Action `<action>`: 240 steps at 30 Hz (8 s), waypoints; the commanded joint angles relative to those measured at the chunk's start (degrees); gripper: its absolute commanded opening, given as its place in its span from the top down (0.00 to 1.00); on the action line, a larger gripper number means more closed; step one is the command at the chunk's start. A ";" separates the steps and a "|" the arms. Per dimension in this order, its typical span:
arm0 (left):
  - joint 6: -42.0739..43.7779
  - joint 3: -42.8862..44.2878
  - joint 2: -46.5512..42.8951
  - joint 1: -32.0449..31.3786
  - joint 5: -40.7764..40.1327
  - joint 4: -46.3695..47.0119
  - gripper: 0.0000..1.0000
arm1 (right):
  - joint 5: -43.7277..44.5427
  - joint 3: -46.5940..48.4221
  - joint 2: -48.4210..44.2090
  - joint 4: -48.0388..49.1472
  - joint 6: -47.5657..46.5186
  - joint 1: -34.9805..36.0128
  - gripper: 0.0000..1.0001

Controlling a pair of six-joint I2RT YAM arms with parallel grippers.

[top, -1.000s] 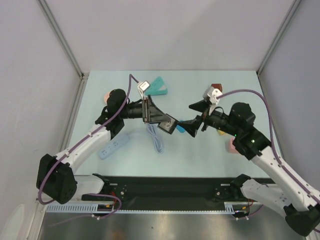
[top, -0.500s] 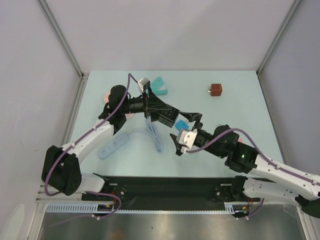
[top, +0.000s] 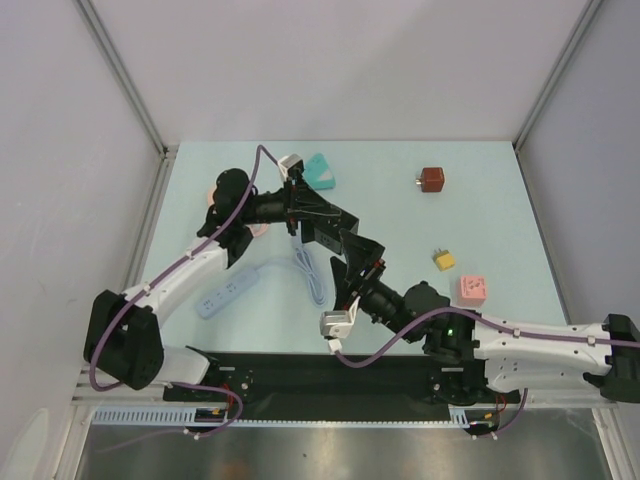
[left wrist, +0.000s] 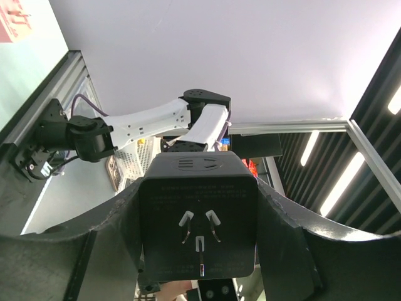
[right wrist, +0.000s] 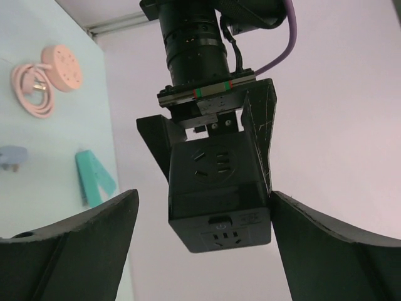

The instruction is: Insert the plug

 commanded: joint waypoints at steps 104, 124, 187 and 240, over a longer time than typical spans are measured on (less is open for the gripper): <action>62.81 -14.97 3.01 20.01 -50.03 -55.45 0.93 | -18.89 36.96 49.04 -36.79 84.44 -34.74 1.00; 61.04 -14.82 0.29 25.68 -35.38 -52.19 0.55 | -36.56 53.94 48.16 -60.27 57.20 -19.63 1.00; 47.77 -16.13 6.98 49.18 -34.97 -41.02 0.04 | -32.17 90.77 81.38 -91.21 57.19 -11.01 1.00; 49.27 -15.34 5.22 53.58 -40.07 -43.22 0.03 | -40.61 43.86 65.13 -43.34 63.86 -16.46 1.00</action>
